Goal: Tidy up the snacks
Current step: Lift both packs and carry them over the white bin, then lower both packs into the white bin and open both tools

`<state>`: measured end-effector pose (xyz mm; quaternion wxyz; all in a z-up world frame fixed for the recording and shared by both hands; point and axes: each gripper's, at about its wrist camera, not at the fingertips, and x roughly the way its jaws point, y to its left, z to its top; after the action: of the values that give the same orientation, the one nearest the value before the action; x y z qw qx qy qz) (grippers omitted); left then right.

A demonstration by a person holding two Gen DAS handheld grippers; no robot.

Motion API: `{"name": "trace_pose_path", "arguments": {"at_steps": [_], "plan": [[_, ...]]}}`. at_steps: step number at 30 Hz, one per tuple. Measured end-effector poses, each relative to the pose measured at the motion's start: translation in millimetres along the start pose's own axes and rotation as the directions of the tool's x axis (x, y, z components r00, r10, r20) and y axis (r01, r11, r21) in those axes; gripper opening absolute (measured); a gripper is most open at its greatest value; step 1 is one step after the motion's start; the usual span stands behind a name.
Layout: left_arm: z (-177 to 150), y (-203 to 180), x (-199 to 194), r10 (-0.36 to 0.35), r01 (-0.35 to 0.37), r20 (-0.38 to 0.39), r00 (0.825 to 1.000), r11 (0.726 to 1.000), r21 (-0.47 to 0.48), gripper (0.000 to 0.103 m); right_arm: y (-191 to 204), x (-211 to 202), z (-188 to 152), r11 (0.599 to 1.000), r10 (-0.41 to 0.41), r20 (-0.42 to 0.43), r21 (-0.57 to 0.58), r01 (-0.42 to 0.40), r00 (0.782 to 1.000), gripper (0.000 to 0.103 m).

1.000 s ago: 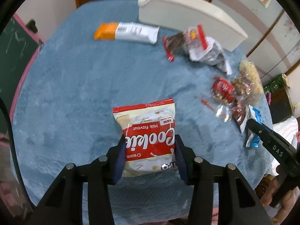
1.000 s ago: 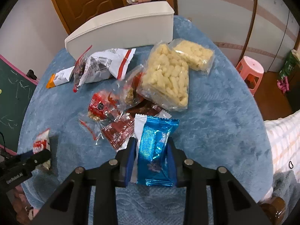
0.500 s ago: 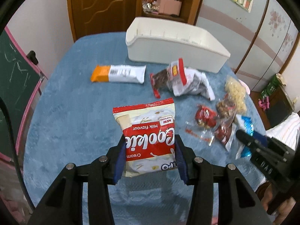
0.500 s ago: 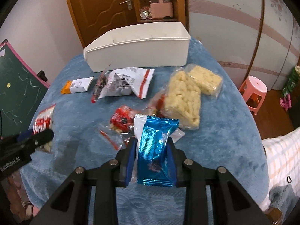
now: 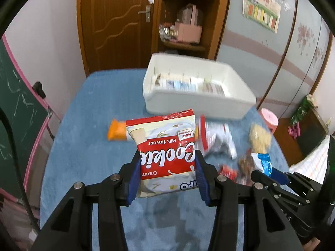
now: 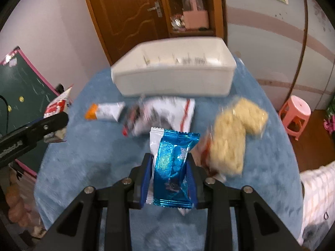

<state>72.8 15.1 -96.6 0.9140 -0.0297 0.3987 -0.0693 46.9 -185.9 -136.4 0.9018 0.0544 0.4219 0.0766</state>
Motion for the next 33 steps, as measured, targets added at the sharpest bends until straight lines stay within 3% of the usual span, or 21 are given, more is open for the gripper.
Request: {"name": "trace_pose_path", "arguments": {"at_steps": [7,17,26,33], "plan": [[70,-5,-1,0.023,-0.026,0.087,0.996,0.999,0.039,0.046,6,-22,72,0.999,0.017,0.127,-0.045,-0.011,0.992,0.031],[159,-27,15,0.014,-0.028,0.137,0.990,0.994,0.102,0.046,1,-35,189,0.998,0.011,0.256,-0.060,0.005,0.967,0.032],[224,-41,71,0.055,-0.068,0.110,0.992,0.991,0.116,0.046,-13,10,253,1.000,-0.010,0.207,-0.005,0.011,0.978,0.032],[243,-50,127,0.031,-0.036,0.037,0.999,0.991,0.131,0.046,-32,64,278,0.996,-0.034,0.102,0.080,0.026,0.994,0.032]]}}
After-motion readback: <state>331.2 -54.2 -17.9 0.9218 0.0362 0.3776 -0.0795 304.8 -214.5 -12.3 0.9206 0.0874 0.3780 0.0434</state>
